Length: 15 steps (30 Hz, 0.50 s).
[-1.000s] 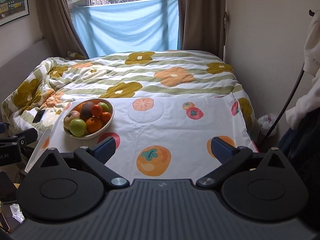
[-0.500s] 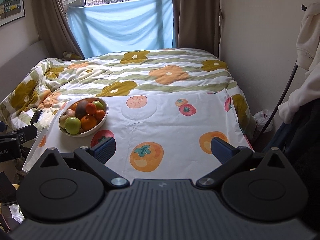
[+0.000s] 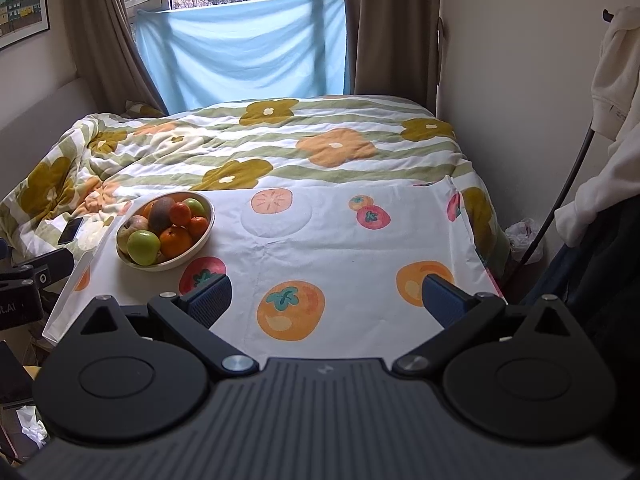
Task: Organize fruits
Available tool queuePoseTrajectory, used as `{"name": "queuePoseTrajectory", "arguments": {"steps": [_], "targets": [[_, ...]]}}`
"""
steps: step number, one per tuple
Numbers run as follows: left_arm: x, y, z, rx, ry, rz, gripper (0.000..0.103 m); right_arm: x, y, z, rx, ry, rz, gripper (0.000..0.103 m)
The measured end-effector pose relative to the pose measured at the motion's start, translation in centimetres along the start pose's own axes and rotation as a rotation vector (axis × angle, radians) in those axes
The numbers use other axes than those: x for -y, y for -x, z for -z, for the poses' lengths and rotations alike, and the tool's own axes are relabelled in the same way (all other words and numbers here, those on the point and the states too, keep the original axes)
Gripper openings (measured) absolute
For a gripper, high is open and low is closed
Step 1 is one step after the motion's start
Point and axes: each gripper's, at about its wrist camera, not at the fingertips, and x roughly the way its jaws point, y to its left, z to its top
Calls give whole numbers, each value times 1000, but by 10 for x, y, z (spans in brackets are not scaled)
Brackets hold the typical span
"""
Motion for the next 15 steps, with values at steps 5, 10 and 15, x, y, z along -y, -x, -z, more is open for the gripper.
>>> {"name": "queuePoseTrajectory", "arguments": {"steps": [5,10,15], "targets": [[0,-1,0,-3,-1,-2,103,0,-1,-2,-6,-6,2,103],[-2,-2,0,-5,-2,-5,103,1,-1,-4,-5,-9,3,103],[-3,-2,0,-4,-3,-9,103,1,-3,-6,-7,-4,2,103]]}}
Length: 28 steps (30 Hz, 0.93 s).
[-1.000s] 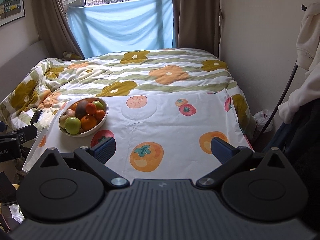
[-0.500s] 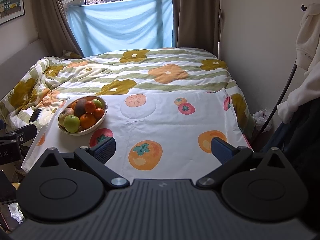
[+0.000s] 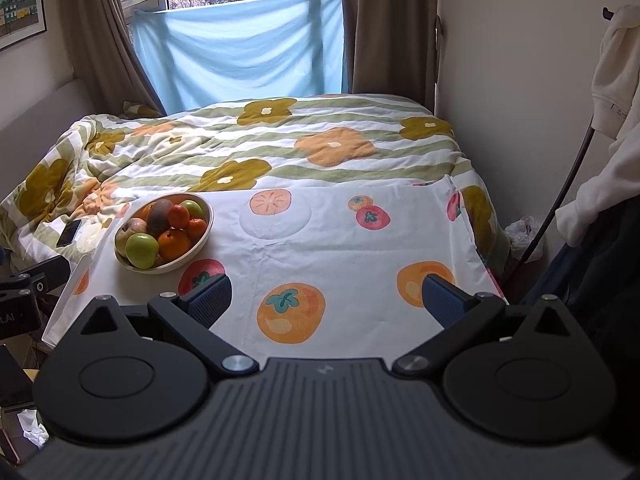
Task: Organize fruits
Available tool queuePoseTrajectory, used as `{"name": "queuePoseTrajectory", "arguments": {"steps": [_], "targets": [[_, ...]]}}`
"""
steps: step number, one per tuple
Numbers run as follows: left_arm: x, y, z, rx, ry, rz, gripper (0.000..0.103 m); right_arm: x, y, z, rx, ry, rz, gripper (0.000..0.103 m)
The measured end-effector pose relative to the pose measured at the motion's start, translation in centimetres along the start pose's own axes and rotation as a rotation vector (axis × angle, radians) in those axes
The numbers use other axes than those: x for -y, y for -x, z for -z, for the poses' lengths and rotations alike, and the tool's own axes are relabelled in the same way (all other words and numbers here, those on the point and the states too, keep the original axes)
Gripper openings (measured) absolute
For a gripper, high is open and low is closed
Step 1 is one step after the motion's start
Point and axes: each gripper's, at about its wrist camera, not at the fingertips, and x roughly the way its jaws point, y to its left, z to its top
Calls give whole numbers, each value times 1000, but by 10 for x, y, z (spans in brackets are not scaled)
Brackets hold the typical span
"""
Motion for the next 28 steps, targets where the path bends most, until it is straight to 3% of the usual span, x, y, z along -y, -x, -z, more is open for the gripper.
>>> {"name": "queuePoseTrajectory", "arguments": {"steps": [28], "targets": [[-7,-21,-3,8,-21,-20,103,-9,-11,-6,-5,-2,0,103]]}}
